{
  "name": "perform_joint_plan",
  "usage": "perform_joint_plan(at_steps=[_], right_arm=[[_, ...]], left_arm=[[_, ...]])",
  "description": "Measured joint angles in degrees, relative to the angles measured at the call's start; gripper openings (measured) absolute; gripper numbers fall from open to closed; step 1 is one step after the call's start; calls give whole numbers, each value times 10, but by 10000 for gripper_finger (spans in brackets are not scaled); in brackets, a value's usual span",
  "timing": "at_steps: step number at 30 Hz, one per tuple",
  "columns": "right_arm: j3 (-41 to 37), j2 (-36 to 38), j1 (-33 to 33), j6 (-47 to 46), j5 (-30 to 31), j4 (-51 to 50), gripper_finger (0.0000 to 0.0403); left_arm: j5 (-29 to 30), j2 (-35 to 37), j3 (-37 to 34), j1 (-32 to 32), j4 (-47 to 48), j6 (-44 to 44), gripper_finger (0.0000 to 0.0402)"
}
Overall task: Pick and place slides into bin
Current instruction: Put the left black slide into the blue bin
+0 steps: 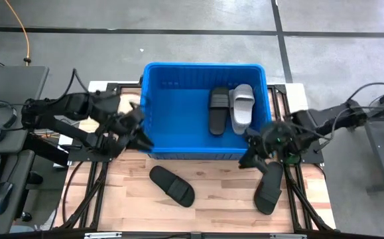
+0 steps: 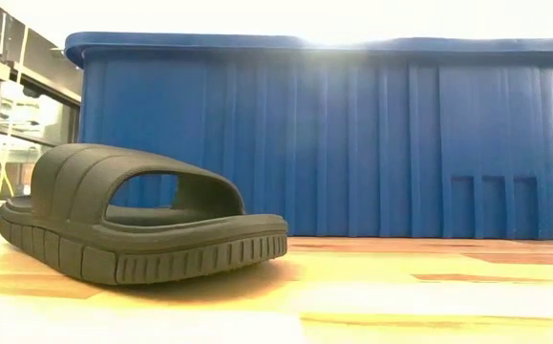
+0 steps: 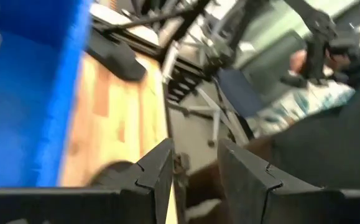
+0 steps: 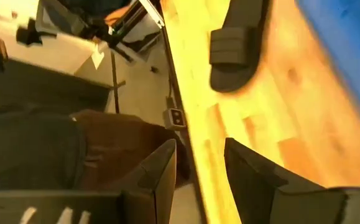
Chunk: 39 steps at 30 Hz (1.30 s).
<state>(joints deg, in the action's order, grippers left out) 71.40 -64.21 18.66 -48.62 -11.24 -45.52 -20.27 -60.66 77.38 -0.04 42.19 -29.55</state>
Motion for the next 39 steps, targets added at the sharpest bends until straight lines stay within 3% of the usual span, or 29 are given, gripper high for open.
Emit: perform_joint_plan(at_steps=[6,11,17,27,33,39], right_arm=[[0,-15,131,-174,106,15,126],[0,-55,195,-290,86,-27,126],[0,-99,222,-295,25,-78,126],[0,-127,283,-274,69,-222,126],[0,-70,335,-309,86,-272,126],[-18,51,409,-399,213,-301,126]], left_arm=[[61,-17,0,-118,14,-36,117],[157,-28,0,-192,42,-89,117],[190,-41,0,-249,39,-99,117],[235,-75,0,-278,34,-140,117],[244,-98,0,-277,4,-158,117],[265,-120,0,-277,-5,-184,117]])
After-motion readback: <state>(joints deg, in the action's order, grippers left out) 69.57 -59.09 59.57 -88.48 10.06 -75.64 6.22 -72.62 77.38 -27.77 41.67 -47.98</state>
